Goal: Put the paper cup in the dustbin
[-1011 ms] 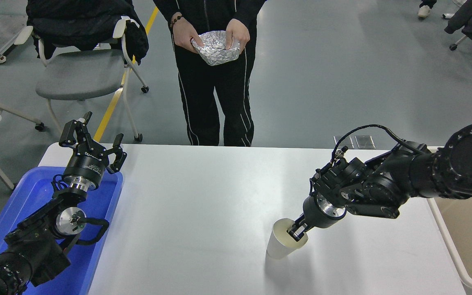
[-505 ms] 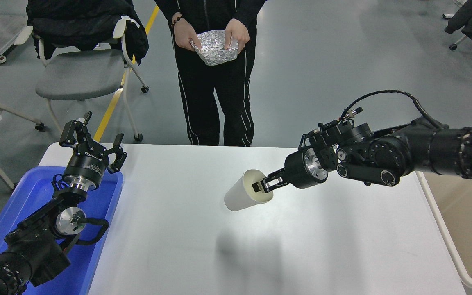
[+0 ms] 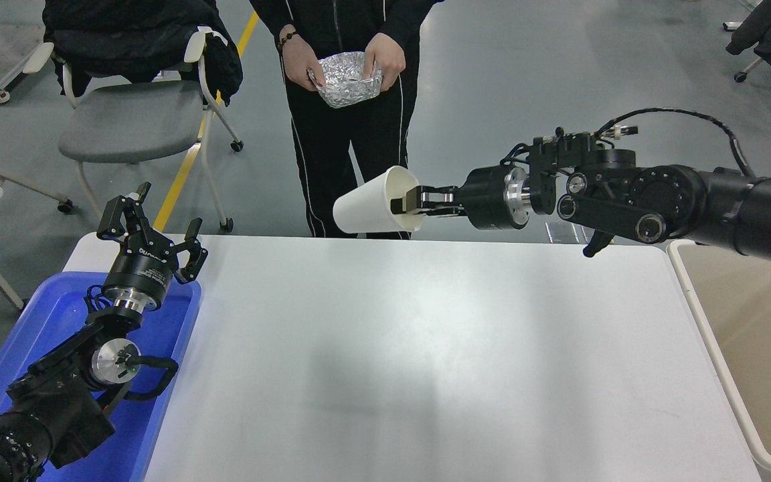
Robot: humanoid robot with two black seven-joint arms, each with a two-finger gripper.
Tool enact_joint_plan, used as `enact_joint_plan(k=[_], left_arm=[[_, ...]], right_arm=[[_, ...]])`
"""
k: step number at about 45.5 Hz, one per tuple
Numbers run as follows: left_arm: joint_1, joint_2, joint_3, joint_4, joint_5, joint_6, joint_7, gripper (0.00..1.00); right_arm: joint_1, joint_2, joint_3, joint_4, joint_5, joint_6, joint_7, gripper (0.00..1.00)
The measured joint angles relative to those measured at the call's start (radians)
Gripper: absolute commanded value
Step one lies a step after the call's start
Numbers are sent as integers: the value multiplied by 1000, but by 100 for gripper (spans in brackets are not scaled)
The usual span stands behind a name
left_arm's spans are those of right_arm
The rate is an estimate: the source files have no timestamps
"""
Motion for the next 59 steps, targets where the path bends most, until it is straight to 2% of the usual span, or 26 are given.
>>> enact_joint_plan(k=[9, 24, 30, 47, 59], left_arm=[[0, 0, 0, 0, 0, 0, 0, 100], [0, 0, 0, 0, 0, 0, 0, 100], [0, 0, 0, 0, 0, 0, 0, 100], [0, 0, 0, 0, 0, 0, 0, 100], [0, 0, 0, 0, 0, 0, 0, 100]], right_arm=[[-24, 1, 32, -164, 98, -1, -5, 0], [-118, 6, 51, -493, 157, -1, -46, 0], [-168, 4, 58, -618, 198, 0, -113, 0], [-298, -38, 118, -870, 307, -39, -415, 0], [-399, -114, 154, -921, 323, -116, -515, 0]])
